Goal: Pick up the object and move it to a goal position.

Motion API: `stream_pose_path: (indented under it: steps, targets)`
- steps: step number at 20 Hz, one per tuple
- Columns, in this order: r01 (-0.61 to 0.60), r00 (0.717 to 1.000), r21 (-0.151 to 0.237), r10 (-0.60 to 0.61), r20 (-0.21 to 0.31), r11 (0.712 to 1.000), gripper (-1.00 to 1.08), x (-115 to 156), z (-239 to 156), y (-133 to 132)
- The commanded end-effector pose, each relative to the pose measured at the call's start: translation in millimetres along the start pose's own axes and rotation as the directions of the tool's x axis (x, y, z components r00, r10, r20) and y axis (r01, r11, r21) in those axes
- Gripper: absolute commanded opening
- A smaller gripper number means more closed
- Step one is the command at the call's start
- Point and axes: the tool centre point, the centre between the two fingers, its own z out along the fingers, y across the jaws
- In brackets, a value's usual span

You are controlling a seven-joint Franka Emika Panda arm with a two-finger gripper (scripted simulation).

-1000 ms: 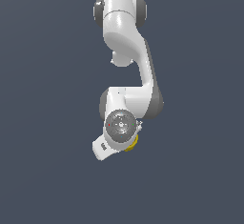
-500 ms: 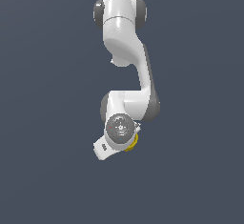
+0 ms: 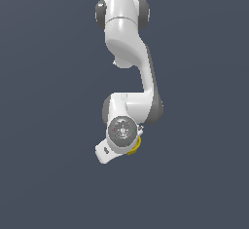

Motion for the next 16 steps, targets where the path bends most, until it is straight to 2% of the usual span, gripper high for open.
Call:
stream_pose_path:
  steps: [1,8,16]
  targets:
    - [0.001,1.000,0.000,-0.001,0.000,1.000,-1.00,0.0,-0.2,0.0]
    - [0.022,1.000,-0.014,-0.022,-0.012,1.000,-1.00,-6.4,-4.4,16.1]
    - [0.081,0.996,-0.053,-0.084,-0.043,0.995,-1.00,-22.0,-17.0,61.1]
